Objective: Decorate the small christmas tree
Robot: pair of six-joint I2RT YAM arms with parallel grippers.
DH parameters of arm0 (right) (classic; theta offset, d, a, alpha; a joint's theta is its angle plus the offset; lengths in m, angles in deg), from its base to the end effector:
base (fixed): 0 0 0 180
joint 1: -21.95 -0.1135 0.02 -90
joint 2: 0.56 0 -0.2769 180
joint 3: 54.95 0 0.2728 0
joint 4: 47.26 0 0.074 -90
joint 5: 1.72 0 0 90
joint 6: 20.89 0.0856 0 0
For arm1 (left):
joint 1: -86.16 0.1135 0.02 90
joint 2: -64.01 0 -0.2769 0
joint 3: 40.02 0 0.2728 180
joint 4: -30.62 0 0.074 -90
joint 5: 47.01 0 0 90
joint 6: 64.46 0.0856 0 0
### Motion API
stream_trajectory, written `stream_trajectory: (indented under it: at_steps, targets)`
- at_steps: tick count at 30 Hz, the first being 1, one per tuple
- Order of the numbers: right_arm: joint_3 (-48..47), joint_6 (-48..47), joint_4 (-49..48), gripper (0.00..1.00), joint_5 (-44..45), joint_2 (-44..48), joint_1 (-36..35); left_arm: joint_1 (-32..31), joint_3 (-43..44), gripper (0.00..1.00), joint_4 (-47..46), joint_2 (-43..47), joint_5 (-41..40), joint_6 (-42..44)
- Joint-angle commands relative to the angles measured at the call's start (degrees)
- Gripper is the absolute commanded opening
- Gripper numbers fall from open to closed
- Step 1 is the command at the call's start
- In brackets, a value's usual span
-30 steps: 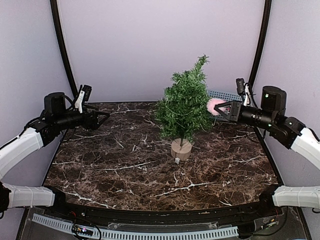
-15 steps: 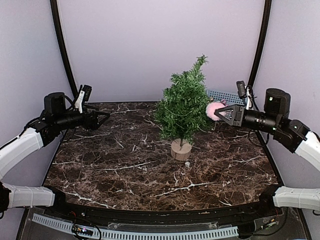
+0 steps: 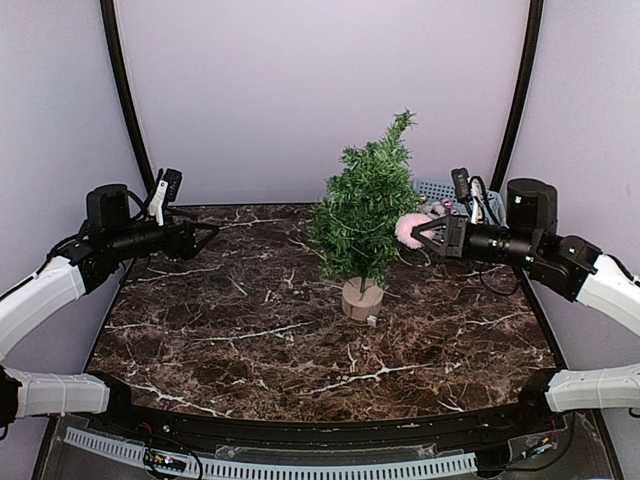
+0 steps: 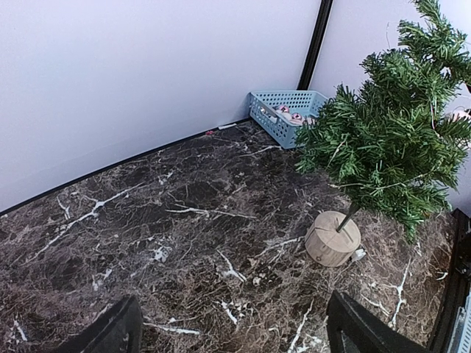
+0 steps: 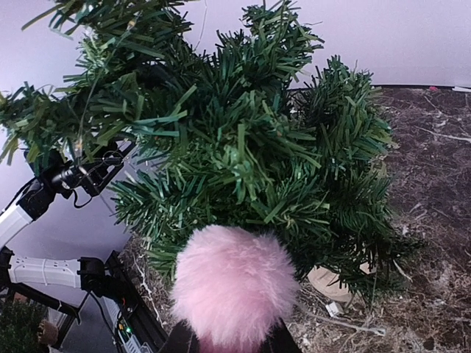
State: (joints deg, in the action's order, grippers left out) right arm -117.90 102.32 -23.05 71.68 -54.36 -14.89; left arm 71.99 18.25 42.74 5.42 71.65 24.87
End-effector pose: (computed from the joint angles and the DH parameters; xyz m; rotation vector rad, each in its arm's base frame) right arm 0.2066 0.1853 0.3398 -0.2814 1.9541 1.0975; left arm 0.2751 -0.1118 0.3162 0.5681 1.7129 -0.6312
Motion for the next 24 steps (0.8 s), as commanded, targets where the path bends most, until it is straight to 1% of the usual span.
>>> stream_trajectory:
  at_steps: [1,16,20,24]
  targets:
    - [-2.75,-0.04,-3.99,0.00,1.05,-2.48,-1.15,-0.42,-0.78,0.89,-1.03,1.59,0.41,0.09]
    - [-7.42,-0.38,-4.49,0.00,6.27,-7.56,-4.27,-0.42,-0.61,0.89,-0.75,1.81,0.20,0.14]
    - [-7.71,-0.08,-3.27,0.00,9.18,-9.46,-4.46,-0.42,-0.56,0.89,-0.65,1.88,0.25,0.14]
    - [-7.11,0.51,-3.35,0.00,9.93,-10.33,-4.59,-0.42,-0.65,0.89,-0.58,1.98,0.18,0.14]
